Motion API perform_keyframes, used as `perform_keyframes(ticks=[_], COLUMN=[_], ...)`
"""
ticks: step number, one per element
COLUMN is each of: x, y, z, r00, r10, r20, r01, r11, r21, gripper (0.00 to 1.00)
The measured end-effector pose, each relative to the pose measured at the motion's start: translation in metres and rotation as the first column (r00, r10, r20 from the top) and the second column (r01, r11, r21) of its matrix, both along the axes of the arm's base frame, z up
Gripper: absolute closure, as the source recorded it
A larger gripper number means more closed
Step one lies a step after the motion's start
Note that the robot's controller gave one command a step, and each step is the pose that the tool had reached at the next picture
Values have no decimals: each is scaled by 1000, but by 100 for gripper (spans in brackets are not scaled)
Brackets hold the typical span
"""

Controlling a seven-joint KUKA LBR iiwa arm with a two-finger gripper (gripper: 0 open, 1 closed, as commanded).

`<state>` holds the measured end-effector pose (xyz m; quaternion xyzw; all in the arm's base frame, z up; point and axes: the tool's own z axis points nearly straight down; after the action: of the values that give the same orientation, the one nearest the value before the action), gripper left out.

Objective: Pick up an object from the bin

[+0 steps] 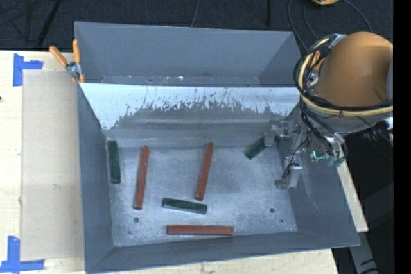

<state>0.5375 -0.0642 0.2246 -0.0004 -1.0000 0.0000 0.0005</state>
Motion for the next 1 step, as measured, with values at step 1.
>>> perform_keyframes(ticks=[1], x=[-8], y=[16], z=[-43], r00=[997], r10=[74], r20=[5], r01=[-74], r11=[997], r21=[-1], gripper=[0])
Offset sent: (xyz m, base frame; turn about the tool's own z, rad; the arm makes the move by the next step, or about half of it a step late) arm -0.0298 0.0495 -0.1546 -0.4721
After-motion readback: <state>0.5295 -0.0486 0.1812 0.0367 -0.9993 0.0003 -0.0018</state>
